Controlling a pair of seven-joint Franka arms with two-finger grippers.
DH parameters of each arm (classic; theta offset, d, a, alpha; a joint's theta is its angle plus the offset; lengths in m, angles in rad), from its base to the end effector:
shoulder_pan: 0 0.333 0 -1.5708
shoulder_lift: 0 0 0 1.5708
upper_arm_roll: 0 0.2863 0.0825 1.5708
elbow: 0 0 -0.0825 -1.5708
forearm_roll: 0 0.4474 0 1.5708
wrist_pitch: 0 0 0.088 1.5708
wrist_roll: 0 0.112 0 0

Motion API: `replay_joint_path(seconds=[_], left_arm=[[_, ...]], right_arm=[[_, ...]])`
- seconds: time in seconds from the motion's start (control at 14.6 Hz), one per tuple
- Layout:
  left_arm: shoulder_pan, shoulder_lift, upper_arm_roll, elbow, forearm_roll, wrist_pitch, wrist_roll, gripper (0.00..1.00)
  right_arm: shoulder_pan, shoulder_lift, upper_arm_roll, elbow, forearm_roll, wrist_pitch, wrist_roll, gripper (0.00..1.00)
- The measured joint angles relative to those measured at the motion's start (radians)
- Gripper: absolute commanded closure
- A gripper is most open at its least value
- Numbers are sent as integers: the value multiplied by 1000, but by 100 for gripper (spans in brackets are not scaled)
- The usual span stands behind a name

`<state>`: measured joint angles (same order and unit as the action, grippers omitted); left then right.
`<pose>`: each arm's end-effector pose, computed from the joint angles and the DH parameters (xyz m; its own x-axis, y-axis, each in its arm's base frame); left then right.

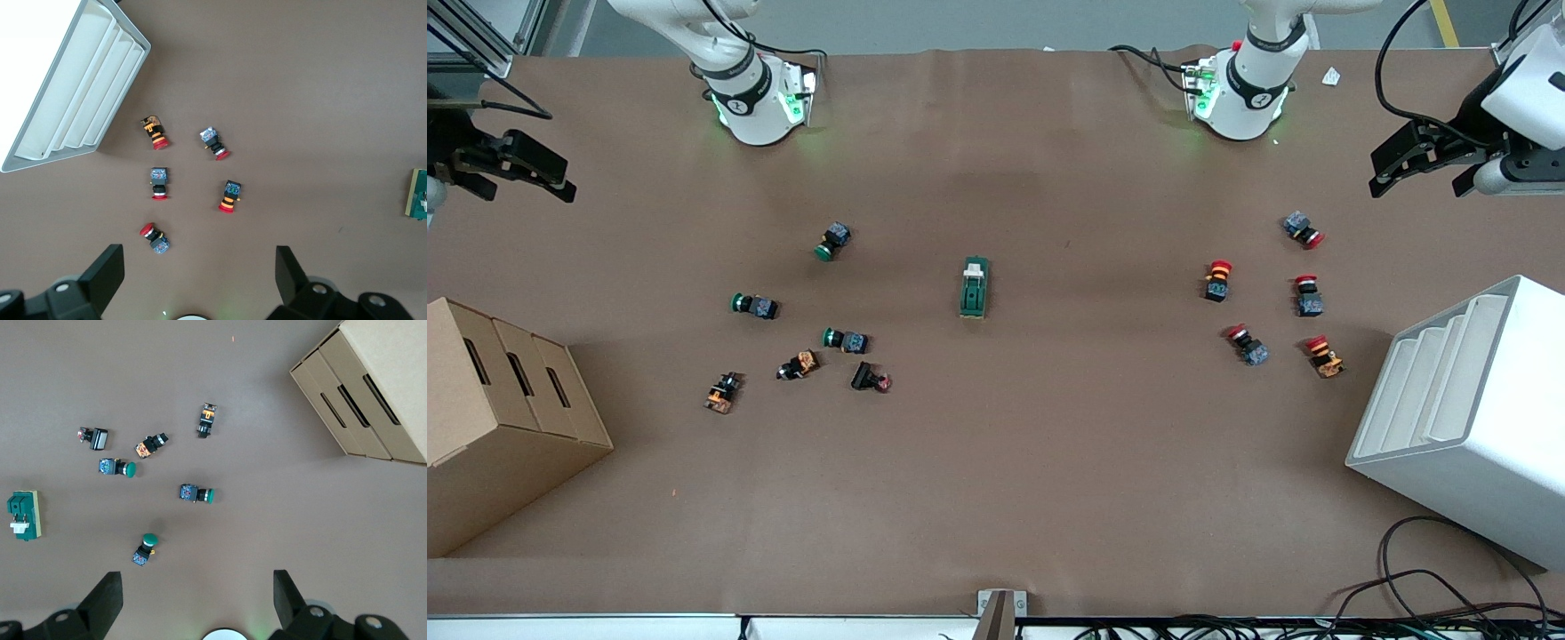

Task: Close load switch with both arms
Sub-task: 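Move the left gripper over the green load switch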

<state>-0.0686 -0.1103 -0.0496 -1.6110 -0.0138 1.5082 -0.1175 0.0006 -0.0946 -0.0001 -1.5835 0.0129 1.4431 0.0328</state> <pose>0.5755 -0.0714 0.6289 1.0000 -0.0013 0.0063 -0.0014 -1.0000 0.0091 0.5770 0.0019 0.6287 0.9985 -0.0306 -0.0462 -0.0312 -0.9994 -0.0114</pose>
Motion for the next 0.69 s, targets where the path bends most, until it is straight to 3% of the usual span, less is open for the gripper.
replay_joint_path(seconds=[0.48,0.69], left_arm=[[-16,8,-10,27,0,0,2,0],[-24,36,-79,56,0,0,-15,0]], right_arm=[[0,0,-1,0,0,0,-25,0],[0,0,-1,9,0,0,-25,0]])
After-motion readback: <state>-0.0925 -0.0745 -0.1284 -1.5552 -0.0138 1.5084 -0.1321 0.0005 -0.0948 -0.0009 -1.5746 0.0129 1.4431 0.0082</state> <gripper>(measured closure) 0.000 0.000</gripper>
